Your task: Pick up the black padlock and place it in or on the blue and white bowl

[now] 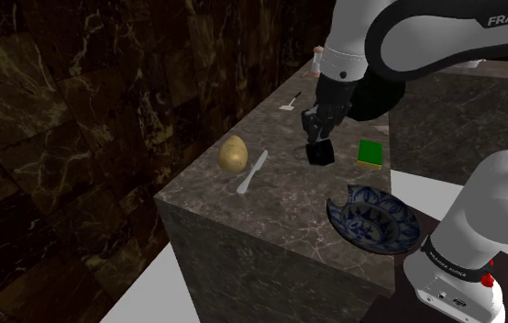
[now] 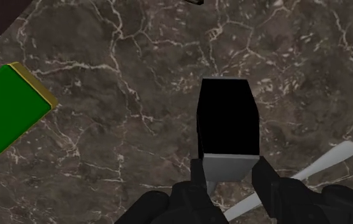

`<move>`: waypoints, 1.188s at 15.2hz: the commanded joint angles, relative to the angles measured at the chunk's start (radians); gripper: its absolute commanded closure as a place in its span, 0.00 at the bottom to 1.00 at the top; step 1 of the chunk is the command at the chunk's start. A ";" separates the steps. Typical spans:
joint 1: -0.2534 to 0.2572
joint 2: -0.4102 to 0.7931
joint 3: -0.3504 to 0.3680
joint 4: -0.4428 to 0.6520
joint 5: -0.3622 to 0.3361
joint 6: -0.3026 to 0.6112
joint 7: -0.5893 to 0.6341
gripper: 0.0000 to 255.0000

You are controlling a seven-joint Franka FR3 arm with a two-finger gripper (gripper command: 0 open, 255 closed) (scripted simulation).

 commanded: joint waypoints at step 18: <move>0.183 -0.410 0.082 -0.117 0.132 -0.295 0.156 1.00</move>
